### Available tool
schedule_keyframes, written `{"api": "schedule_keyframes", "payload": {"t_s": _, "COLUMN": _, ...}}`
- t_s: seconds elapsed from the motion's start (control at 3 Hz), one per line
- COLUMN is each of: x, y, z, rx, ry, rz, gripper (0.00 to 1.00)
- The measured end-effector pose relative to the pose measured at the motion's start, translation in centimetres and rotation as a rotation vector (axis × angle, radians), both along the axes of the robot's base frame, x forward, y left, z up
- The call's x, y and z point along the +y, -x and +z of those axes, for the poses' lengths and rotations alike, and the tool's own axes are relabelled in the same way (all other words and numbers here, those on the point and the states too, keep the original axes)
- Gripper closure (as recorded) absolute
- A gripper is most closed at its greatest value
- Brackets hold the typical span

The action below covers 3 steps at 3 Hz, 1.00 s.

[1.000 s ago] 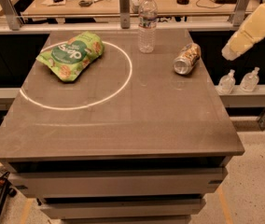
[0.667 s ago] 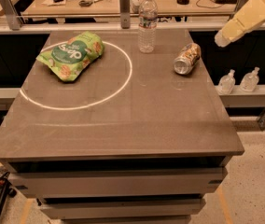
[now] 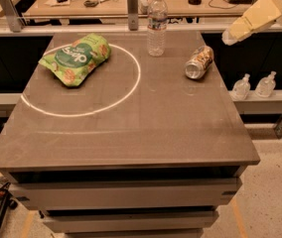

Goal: Place orange can upright

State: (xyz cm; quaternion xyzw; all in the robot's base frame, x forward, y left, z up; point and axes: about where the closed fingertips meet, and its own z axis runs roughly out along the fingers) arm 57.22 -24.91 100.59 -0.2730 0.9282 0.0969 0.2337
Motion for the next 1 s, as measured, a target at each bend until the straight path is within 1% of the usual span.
{"api": "schedule_keyframes", "payload": {"t_s": 0.33, "x": -0.9, "y": -1.0, "z": -0.6, "rx": -0.004, "ry": -0.006, "rz": -0.101, "gripper": 0.00}}
{"api": "schedule_keyframes", "payload": {"t_s": 0.67, "x": -3.5, "y": -3.3, "z": -2.6, "rx": -0.010, "ry": 0.037, "rz": -0.313, "gripper": 0.00}}
{"api": "schedule_keyframes", "payload": {"t_s": 1.0, "x": -5.9, "y": -5.6, "z": -4.4, "rx": 0.013, "ry": 0.085, "rz": -0.518, "gripper": 0.00}}
